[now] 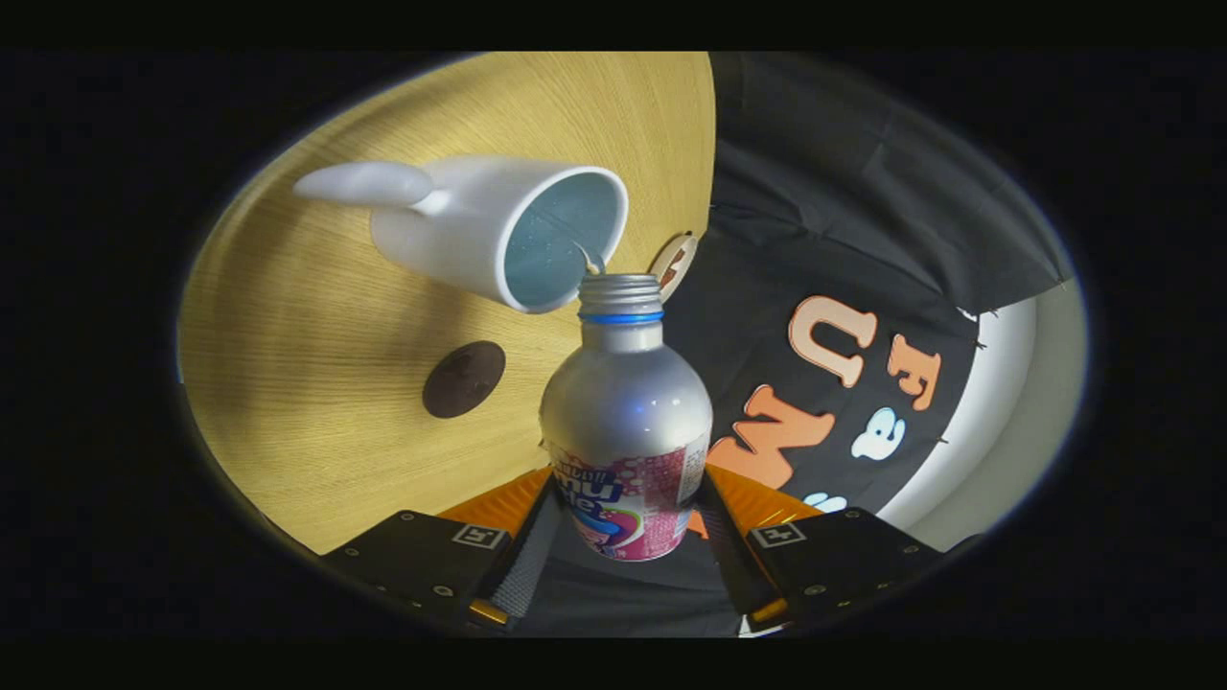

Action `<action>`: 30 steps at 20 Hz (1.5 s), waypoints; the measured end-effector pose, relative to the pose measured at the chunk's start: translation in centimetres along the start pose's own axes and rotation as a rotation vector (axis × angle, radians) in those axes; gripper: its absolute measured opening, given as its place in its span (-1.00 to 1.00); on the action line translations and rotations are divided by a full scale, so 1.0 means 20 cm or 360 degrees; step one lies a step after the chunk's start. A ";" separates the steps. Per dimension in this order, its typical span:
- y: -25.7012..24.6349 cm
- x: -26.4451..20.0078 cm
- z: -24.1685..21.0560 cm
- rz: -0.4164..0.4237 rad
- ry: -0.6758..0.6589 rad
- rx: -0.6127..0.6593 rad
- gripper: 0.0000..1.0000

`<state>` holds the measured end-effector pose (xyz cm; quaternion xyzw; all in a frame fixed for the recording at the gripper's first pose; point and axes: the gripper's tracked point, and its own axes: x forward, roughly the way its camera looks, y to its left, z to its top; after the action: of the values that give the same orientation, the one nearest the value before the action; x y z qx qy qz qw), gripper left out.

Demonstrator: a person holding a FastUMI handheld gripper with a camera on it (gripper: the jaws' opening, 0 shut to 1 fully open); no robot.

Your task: Take the bottle from table, then pour the juice into the cup, finally place the bottle on the coaster

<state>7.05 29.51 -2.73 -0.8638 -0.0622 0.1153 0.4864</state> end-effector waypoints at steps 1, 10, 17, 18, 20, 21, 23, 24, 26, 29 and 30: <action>-0.02 0.00 0.00 -0.0011 0.0000 -0.0026 0.55; -0.05 -0.01 0.01 -0.0009 -0.0005 -0.0144 0.54; -0.07 -0.03 0.03 0.0005 -0.0001 -0.0212 0.55; -0.07 -0.03 0.03 0.0013 -0.0002 -0.0218 0.54; -0.06 -0.03 0.02 0.0042 0.0004 -0.0248 0.54; -0.07 -0.03 0.02 0.0042 0.0004 -0.0269 0.54; -0.10 -0.03 0.04 0.0032 0.0003 -0.0305 0.55; -0.10 -0.02 0.03 0.0038 0.0003 -0.0306 0.55; -0.11 -0.02 0.05 0.0040 -0.0007 -0.0322 0.55; -0.11 -0.02 0.05 0.0053 -0.0013 -0.0348 0.54; -0.11 -0.02 0.06 0.0057 -0.0018 -0.0353 0.54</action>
<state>6.41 31.56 -1.48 -0.9127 -0.0618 0.1213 0.3852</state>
